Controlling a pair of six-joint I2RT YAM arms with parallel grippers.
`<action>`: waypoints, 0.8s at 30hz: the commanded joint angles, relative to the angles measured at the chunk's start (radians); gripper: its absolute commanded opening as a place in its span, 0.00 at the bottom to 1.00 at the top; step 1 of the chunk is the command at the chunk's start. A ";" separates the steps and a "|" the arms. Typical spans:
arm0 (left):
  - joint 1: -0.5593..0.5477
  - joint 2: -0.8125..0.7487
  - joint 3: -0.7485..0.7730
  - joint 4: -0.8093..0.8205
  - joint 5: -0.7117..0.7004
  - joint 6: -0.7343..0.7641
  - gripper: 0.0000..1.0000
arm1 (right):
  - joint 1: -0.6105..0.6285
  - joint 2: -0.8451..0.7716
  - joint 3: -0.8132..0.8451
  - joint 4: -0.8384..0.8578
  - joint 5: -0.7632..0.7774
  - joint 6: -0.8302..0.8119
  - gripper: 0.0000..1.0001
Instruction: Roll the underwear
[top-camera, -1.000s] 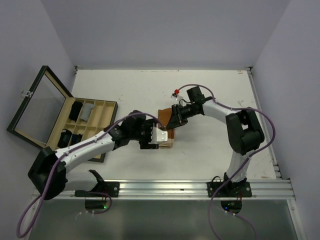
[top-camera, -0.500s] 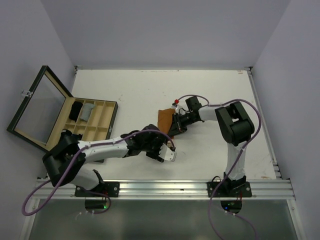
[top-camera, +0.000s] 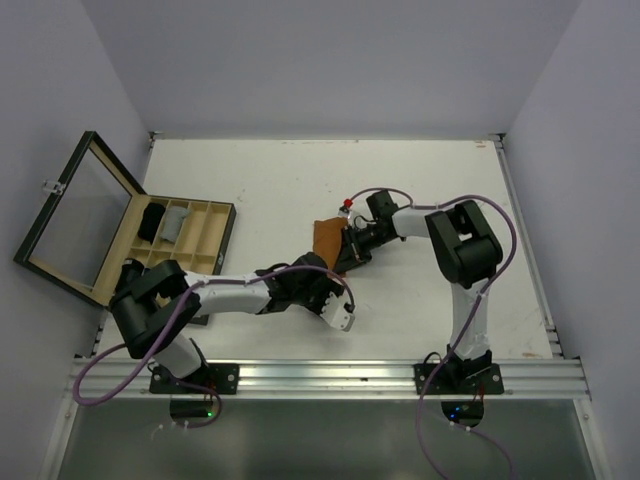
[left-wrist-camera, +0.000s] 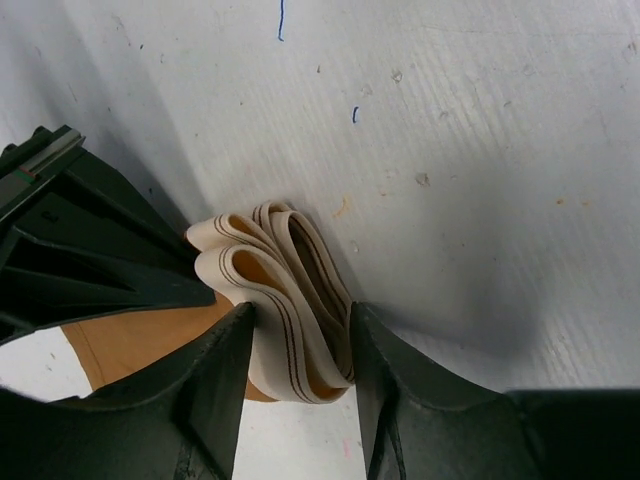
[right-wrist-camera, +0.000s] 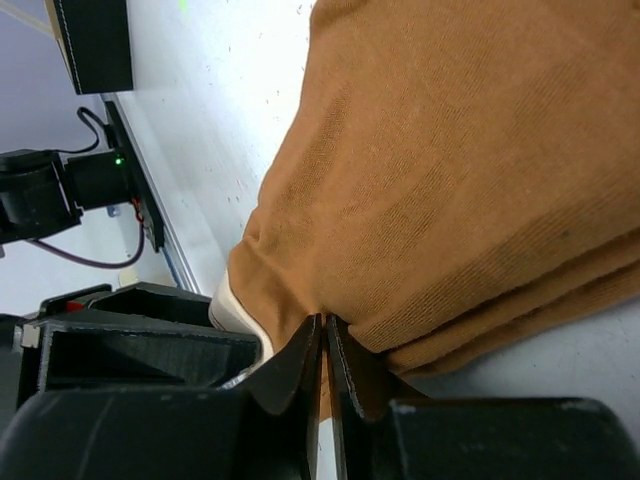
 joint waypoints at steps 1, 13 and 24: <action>-0.007 0.029 -0.024 0.060 -0.016 0.042 0.46 | 0.025 0.082 -0.014 -0.046 0.220 -0.081 0.12; -0.003 0.046 0.067 -0.155 0.065 -0.133 0.00 | 0.010 -0.076 -0.043 0.034 0.180 -0.057 0.23; 0.210 0.275 0.409 -0.575 0.418 -0.208 0.00 | -0.174 -0.513 0.016 0.068 0.254 -0.307 0.81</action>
